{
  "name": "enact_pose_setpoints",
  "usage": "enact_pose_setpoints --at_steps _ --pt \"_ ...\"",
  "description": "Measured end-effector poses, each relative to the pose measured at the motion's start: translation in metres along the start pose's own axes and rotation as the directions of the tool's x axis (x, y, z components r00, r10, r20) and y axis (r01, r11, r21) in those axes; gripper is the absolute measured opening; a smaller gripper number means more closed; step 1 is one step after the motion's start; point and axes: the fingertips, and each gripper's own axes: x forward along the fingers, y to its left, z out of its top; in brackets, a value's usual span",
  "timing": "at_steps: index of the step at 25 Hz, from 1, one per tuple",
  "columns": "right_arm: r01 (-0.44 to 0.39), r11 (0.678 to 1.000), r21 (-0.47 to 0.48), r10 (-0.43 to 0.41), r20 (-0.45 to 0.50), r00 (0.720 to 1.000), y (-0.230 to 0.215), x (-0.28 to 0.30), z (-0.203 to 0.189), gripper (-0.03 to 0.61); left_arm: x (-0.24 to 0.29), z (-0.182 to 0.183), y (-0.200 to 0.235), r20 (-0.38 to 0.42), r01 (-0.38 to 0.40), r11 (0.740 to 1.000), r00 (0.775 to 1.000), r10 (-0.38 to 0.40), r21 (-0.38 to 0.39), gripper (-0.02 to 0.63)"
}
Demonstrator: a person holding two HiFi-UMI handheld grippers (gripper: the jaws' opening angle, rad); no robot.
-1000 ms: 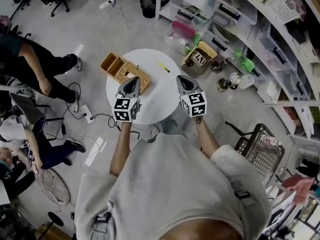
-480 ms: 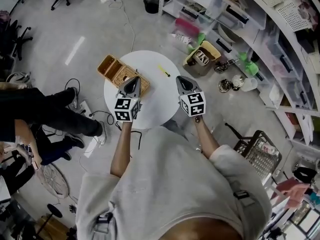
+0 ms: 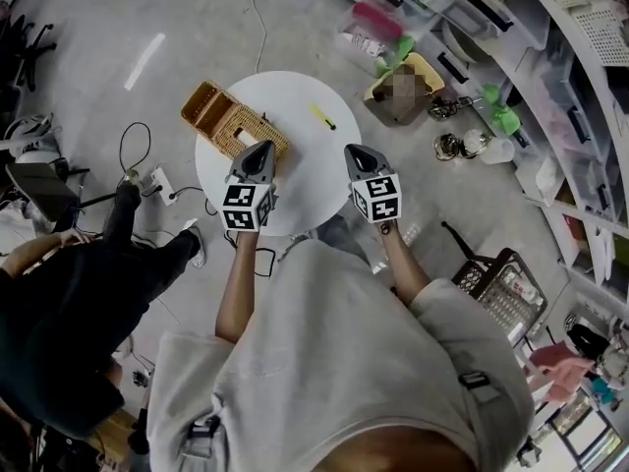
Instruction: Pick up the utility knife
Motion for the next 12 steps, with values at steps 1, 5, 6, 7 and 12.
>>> enact_pose_setpoints --at_steps 1,5,6,7,12 --pt "-0.003 1.0 0.001 0.003 -0.01 1.0 0.001 0.001 -0.004 0.032 0.0 -0.003 0.0 -0.006 -0.001 1.0 1.0 0.001 -0.004 0.023" --pt "-0.011 1.0 0.001 0.011 -0.035 0.999 0.001 0.004 -0.02 0.032 0.003 -0.015 -0.003 -0.024 -0.004 1.0 1.0 0.004 -0.015 0.023" --pt "-0.016 1.0 0.001 0.016 -0.038 0.999 0.002 0.005 -0.023 0.033 0.004 -0.016 -0.003 -0.025 -0.004 1.0 1.0 0.004 -0.018 0.023" --pt "-0.029 1.0 0.003 0.029 -0.043 0.999 0.003 0.007 -0.025 0.034 0.005 -0.017 -0.003 -0.026 -0.004 1.0 1.0 0.004 -0.019 0.023" --pt "-0.086 0.996 0.011 0.086 -0.093 0.992 0.011 0.014 -0.04 0.24 0.008 -0.02 -0.003 -0.037 -0.004 1.0 0.999 0.003 -0.023 0.023"
